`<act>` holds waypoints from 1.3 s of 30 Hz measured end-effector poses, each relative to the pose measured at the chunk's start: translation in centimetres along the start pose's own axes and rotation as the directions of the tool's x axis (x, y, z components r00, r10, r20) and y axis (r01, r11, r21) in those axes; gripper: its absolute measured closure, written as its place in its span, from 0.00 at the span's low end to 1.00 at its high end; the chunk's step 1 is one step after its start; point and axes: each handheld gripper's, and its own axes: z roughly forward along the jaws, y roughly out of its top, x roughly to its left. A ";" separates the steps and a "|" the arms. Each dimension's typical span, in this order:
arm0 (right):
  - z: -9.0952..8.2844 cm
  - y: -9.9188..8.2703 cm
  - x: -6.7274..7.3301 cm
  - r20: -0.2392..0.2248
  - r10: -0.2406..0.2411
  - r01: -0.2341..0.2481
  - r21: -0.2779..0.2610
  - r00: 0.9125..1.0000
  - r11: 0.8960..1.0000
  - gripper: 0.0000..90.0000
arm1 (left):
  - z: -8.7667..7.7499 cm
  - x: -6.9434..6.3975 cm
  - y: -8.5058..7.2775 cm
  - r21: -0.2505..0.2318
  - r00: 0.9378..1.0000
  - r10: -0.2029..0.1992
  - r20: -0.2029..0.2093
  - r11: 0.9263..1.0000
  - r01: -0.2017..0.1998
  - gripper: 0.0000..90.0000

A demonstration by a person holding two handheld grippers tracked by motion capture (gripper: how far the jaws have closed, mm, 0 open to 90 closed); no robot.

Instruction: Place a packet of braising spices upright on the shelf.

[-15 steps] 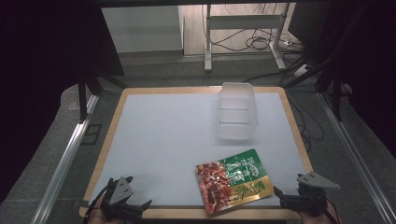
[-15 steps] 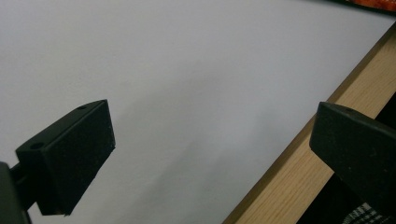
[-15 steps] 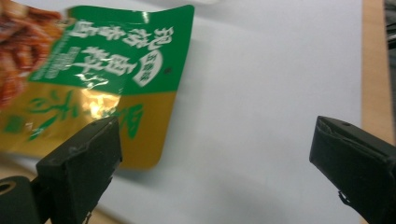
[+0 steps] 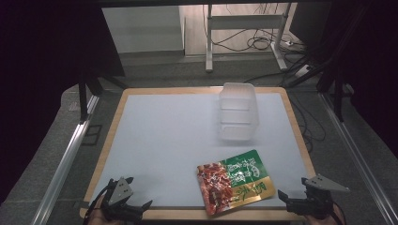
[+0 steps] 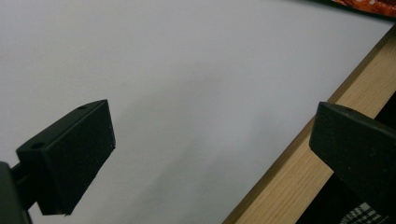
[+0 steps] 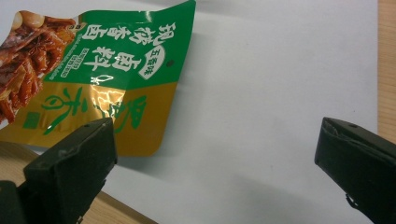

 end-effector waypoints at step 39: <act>1.8 1.6 1.2 0.009 -0.107 0.107 -0.019 0.994 0.994 0.00 | 0.0 -0.2 0.0 0.005 1.000 0.013 -0.010 1.000 -0.013 0.01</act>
